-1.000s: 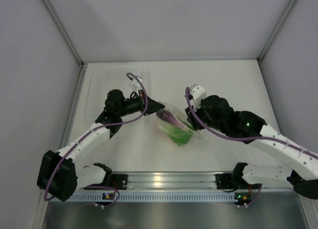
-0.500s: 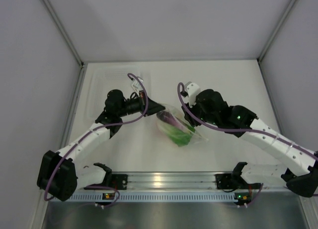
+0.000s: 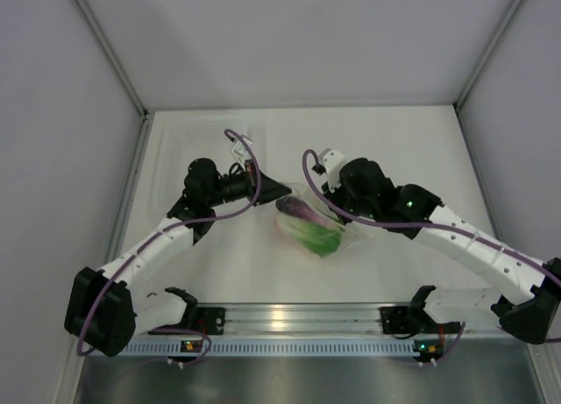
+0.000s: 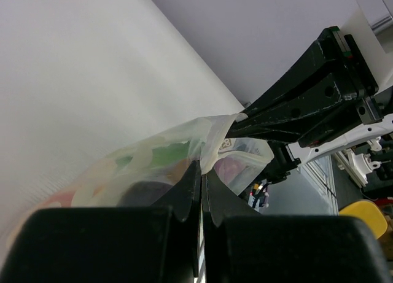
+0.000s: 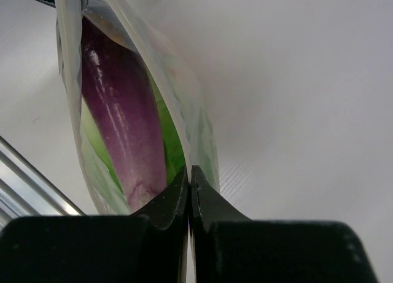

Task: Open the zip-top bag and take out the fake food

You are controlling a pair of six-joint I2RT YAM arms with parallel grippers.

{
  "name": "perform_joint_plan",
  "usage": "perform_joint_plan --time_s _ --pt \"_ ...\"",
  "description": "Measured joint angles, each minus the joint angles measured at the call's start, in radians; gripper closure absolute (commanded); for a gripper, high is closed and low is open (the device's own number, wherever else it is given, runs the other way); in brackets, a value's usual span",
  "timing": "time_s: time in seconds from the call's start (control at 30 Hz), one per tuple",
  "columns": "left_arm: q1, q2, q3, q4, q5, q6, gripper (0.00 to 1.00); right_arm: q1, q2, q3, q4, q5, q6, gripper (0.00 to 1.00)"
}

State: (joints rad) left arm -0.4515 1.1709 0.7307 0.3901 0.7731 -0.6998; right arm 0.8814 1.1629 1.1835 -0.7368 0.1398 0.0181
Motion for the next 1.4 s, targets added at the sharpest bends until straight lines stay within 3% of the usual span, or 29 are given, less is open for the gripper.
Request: perform_joint_plan --time_s 0.07,0.1,0.13,0.17,0.2,0.47,0.67,0.9,1.1,1.2,1.27,1.3,1.4 --pt "0.0 -0.002 0.0 -0.001 -0.008 0.0 0.96 -0.001 0.0 0.0 0.003 -0.006 0.0 1.0" --pt "0.0 -0.005 0.0 -0.001 -0.016 0.0 0.82 -0.001 0.0 0.0 0.004 -0.008 0.0 1.0" --pt "0.0 -0.008 0.0 -0.001 -0.021 0.002 0.54 -0.001 -0.001 0.0 0.005 -0.009 0.0 1.0" --pt "0.0 -0.013 0.0 -0.001 -0.031 0.007 0.44 -0.001 -0.001 0.001 0.003 -0.008 0.0 1.0" --pt "0.002 -0.02 0.0 -0.002 -0.04 0.002 0.02 -0.001 -0.001 0.004 -0.002 -0.003 0.0 1.0" --pt "0.004 -0.047 0.052 -0.084 -0.095 -0.038 0.01 0.0 0.048 0.15 -0.116 0.16 0.057 1.0" --pt "-0.021 -0.067 0.068 -0.111 -0.176 -0.174 0.01 0.041 0.13 0.255 -0.23 0.419 0.18 1.0" --pt "-0.259 -0.054 0.126 -0.298 -0.47 -0.138 0.01 0.093 0.237 0.331 -0.326 0.636 0.308 1.0" --pt "-0.454 -0.108 0.072 -0.362 -0.771 -0.169 0.03 0.103 0.263 0.328 -0.312 0.7 0.378 1.0" --pt "-0.493 -0.109 0.044 -0.377 -0.873 -0.187 0.14 0.105 0.261 0.312 -0.275 0.7 0.402 1.0" --pt "-0.497 -0.087 0.043 -0.388 -0.919 -0.192 0.34 0.105 0.261 0.299 -0.255 0.7 0.414 1.0" --pt "-0.497 -0.073 0.042 -0.39 -0.94 -0.192 0.52 0.105 0.261 0.29 -0.245 0.702 0.42 1.0" --pt "-0.496 -0.038 0.034 -0.394 -0.982 -0.187 0.49 0.106 0.259 0.256 -0.212 0.708 0.432 1.0"
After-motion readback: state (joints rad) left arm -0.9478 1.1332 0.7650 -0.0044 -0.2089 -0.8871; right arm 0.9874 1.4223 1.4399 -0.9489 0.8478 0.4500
